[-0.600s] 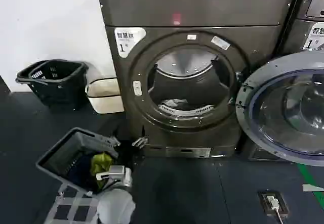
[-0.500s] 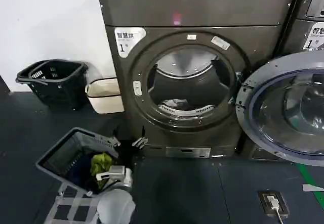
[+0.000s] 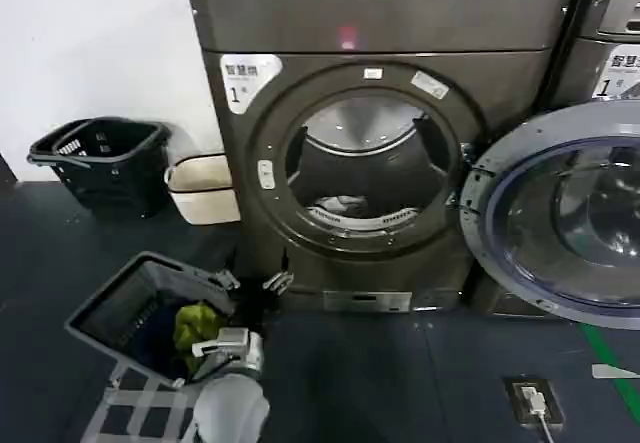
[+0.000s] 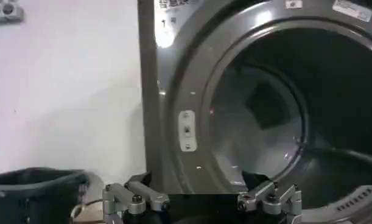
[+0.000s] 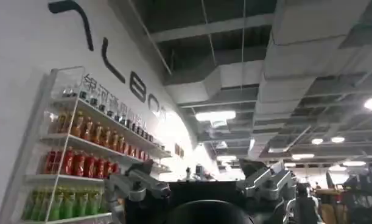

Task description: Grasp the clothes from the dryer.

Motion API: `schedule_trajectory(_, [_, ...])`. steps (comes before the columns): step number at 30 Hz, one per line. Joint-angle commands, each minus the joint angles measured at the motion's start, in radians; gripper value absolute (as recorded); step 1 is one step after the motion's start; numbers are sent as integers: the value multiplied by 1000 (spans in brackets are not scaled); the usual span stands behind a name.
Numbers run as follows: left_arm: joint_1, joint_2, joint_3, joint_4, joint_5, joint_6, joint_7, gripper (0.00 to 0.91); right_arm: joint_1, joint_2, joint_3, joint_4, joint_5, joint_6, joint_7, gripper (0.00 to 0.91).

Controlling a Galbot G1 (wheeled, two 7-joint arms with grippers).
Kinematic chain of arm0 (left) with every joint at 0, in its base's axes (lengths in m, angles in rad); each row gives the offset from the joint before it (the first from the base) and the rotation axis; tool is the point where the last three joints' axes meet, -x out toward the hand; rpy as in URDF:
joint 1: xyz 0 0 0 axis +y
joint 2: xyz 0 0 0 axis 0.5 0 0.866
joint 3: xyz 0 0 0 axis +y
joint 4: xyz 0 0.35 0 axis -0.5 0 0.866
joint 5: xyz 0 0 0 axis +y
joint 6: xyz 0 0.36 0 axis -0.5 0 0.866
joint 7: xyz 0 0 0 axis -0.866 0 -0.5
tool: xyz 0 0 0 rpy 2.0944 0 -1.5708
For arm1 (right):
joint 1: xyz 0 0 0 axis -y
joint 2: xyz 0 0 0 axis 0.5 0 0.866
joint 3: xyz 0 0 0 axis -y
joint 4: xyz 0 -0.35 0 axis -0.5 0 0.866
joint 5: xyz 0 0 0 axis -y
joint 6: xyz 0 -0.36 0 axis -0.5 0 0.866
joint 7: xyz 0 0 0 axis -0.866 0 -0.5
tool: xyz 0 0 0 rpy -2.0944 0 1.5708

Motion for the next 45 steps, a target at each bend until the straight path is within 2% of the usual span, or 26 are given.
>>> schedule_trajectory(1, [-1,-1,-1,0,1,1,0,907,1,1,0,0,-1,5,-3,907])
schedule_trajectory(45, [-22,-10,14,22,-1,6,9,907,8,2,1,4,1,5,-12,907])
